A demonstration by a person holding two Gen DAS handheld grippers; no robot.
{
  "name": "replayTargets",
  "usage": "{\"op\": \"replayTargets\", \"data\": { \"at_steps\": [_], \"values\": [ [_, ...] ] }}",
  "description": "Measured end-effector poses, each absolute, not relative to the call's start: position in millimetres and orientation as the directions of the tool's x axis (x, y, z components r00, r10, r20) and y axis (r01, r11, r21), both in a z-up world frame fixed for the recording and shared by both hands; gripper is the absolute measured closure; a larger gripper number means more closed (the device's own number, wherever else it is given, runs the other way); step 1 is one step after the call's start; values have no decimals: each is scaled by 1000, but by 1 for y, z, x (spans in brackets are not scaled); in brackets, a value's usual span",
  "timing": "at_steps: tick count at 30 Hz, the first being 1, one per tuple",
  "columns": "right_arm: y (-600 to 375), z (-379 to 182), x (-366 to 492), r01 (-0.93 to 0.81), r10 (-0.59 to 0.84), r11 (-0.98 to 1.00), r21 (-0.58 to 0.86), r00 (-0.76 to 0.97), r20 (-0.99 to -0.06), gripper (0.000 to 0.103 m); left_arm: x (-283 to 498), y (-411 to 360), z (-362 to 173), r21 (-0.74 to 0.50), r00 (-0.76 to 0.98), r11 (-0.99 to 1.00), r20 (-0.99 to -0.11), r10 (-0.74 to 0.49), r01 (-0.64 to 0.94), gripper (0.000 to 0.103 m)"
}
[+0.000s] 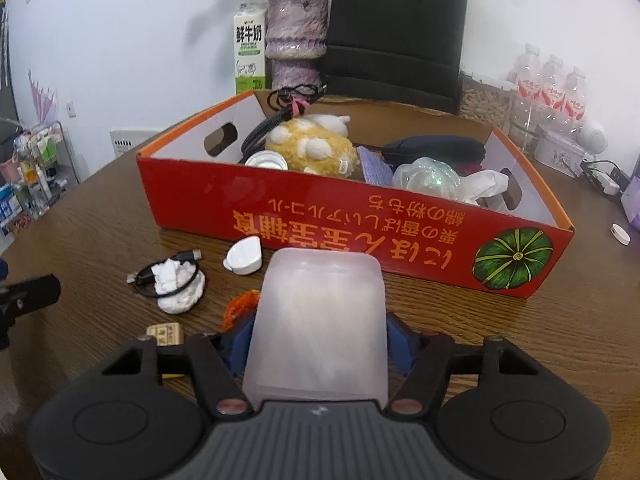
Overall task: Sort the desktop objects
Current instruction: 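Grasp the white translucent plastic box with the right tool while the left tool reaches toward the white caps, then grasp the small beige block with the left tool while the right tool holds the plastic box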
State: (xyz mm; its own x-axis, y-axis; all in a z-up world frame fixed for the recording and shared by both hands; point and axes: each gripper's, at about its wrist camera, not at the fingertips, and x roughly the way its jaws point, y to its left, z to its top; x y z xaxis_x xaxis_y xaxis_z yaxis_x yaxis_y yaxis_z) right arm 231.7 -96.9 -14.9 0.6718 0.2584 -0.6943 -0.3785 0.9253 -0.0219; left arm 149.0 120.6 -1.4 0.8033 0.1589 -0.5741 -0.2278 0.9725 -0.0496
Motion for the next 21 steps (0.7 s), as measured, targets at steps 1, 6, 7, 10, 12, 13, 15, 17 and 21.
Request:
{"op": "replayTargets", "data": {
  "at_steps": [1,6,7,10,12,13,15,17,21],
  "values": [
    [-98,-17,233,-382,263,924,-17,667,-698,38,151,118,0,-46,805,975,-574,151,-216,0],
    [-107,-18,234,-397,307,917,31,655,-691,39,164,106,4,-32,805,987,-583,110,-158,0],
    [-110,-17,233,-396,316,917,43,658,-683,39,167,103,5,-27,805,989,-584,103,-146,0],
    [-117,-13,230,-396,330,917,55,672,-663,39,175,96,6,-26,802,993,-592,77,-114,0],
    [-121,-9,227,-396,334,917,54,685,-648,39,180,91,7,-35,797,995,-601,56,-97,0],
    [-123,-8,226,-396,335,917,54,689,-642,39,181,88,7,-40,794,995,-606,45,-87,0],
    [-128,-5,223,-392,334,918,53,698,-633,39,183,81,6,-48,788,997,-616,23,-67,0],
    [-133,-3,221,-385,330,921,53,704,-629,39,184,73,3,-50,782,997,-623,9,-51,0],
    [-143,-4,216,-377,325,925,53,709,-626,39,188,60,-2,-57,768,998,-640,-11,-33,0]
  ]
}}
